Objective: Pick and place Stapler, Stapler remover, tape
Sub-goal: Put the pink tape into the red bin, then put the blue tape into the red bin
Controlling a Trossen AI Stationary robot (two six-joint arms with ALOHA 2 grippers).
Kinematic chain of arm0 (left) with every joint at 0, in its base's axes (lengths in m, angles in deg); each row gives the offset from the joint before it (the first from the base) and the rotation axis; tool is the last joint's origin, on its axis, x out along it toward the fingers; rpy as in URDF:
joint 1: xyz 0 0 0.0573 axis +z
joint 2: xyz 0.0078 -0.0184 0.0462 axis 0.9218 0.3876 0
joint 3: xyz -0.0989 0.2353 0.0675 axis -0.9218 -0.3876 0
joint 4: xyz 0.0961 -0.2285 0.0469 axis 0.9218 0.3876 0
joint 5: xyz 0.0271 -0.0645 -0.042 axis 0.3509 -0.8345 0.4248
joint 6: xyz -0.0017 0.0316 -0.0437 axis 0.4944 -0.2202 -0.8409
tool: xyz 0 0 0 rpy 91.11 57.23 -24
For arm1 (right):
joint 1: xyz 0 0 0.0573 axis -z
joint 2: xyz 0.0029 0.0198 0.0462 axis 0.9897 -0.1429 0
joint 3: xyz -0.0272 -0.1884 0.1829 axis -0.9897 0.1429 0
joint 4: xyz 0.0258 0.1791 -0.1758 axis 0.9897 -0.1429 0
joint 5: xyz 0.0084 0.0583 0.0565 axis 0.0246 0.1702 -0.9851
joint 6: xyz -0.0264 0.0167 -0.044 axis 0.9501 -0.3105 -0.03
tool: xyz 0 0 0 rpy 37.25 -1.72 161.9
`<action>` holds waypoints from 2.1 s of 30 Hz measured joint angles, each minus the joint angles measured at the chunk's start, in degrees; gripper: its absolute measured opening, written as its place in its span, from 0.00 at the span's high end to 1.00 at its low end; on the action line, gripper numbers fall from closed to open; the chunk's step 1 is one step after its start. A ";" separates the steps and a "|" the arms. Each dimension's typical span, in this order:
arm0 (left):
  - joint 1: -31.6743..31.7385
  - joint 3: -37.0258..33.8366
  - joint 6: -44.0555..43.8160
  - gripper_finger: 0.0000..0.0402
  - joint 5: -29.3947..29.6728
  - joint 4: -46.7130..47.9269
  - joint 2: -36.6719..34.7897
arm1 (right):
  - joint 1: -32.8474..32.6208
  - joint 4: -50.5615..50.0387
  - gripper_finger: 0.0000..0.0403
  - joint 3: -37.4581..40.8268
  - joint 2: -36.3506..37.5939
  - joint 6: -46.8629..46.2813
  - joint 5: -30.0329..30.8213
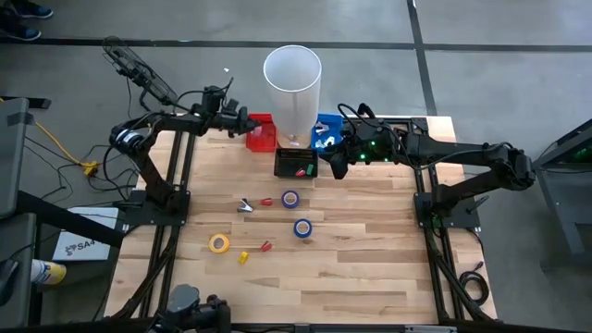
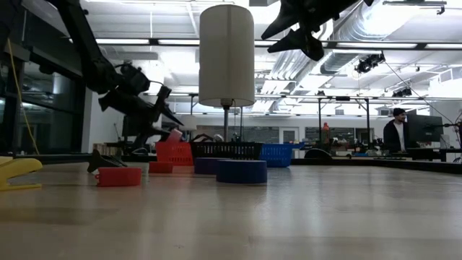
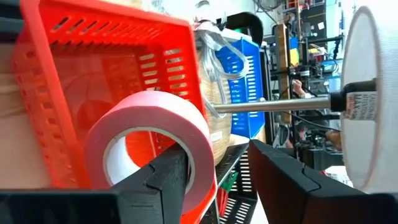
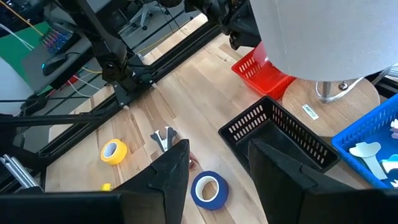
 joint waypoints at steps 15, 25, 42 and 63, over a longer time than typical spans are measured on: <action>-1.87 8.06 12.36 0.59 7.40 21.62 -2.09 | 0.00 -0.35 0.61 0.00 0.00 0.40 0.39; -6.83 21.15 25.89 0.59 22.25 44.78 -2.09 | 0.00 -1.54 0.61 0.00 0.00 0.48 0.44; -7.58 24.79 35.11 0.59 25.41 60.67 -8.14 | 0.11 -6.39 0.61 0.02 6.02 -0.15 7.49; -10.11 24.81 39.76 0.59 27.21 73.42 -23.46 | 0.07 -20.11 0.61 0.18 16.28 -6.36 17.94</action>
